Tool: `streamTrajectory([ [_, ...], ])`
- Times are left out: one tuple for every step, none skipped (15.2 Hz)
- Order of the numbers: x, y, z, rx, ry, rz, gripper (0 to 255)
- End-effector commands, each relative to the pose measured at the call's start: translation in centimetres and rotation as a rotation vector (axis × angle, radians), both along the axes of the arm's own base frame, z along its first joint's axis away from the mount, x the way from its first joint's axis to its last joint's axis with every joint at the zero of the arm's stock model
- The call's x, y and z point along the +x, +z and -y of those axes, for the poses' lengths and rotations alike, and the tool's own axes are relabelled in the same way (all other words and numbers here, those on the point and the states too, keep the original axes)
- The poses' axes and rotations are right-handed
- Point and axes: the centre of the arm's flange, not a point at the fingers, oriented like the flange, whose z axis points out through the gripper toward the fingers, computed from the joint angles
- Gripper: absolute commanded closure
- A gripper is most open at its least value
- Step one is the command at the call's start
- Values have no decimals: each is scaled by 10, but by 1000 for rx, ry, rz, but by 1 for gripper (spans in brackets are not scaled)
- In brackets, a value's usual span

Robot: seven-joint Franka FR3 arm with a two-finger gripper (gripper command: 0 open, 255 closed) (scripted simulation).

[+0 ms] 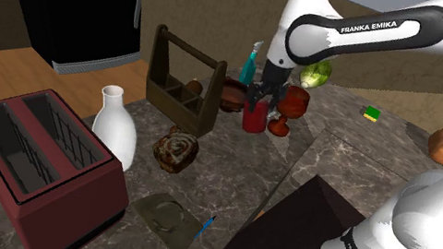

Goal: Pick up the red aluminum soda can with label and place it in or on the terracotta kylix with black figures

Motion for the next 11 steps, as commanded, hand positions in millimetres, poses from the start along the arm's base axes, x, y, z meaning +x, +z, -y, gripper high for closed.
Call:
streamTrajectory([
  [0, 11, 0, 0, 0, 0, 255],
  [0, 16, 0, 0, 0, 0, 255],
  [0, 22, 0, 0, 0, 0, 255],
  [0, 27, 0, 0, 0, 0, 255],
  [0, 32, 0, 0, 0, 0, 255],
  [0, 37, 0, 0, 0, 0, 255],
  [0, 43, 0, 0, 0, 0, 255],
  [0, 48, 0, 0, 0, 0, 255],
  [0, 53, 0, 0, 0, 0, 255],
  [0, 59, 0, 0, 0, 0, 255],
  [0, 64, 0, 0, 0, 0, 255],
])
